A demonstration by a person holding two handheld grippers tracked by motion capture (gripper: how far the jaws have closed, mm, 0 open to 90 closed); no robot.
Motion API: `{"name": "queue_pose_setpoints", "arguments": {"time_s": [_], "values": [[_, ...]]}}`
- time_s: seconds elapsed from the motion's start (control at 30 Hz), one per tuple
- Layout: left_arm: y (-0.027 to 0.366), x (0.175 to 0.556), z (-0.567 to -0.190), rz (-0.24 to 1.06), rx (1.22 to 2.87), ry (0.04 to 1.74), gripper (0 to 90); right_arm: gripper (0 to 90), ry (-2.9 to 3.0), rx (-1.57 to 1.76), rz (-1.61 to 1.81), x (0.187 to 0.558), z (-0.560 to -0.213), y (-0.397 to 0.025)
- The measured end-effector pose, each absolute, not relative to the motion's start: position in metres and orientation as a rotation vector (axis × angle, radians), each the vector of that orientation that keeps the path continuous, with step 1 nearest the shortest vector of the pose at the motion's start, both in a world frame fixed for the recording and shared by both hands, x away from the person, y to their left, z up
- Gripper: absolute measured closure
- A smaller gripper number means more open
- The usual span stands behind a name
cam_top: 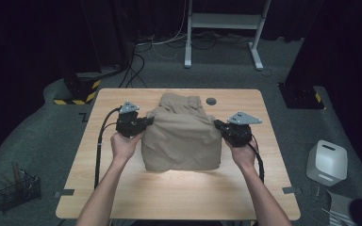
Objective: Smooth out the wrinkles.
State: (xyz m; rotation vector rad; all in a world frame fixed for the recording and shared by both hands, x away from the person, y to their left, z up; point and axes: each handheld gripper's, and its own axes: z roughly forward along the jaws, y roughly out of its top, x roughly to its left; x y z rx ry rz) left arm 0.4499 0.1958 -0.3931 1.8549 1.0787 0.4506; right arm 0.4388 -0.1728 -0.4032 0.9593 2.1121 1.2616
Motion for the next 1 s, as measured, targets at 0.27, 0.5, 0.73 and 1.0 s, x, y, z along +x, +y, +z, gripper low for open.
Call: {"name": "queue_pose_setpoints", "arguments": {"time_s": [0.27, 0.5, 0.73, 1.0], "values": [[0.195, 0.457, -0.379, 0.477, 1.843, 1.063, 85.8, 88.6, 2.068, 0.961, 1.277, 0.447, -0.392, -0.173], [0.197, 0.448, -0.373, 0.475, 1.822, 1.047, 85.8, 88.5, 2.033, 0.929, 1.294, 0.440, -0.381, -0.173], [0.201, 0.415, -0.381, 0.451, 1.844, 1.019, 85.8, 88.6, 2.052, 0.853, 1.296, 0.408, -0.388, -0.174], [0.200, 0.367, -0.372, 0.425, 1.839, 0.968, 85.8, 88.6, 2.045, 0.789, 1.382, 0.364, -0.387, -0.181]]}}
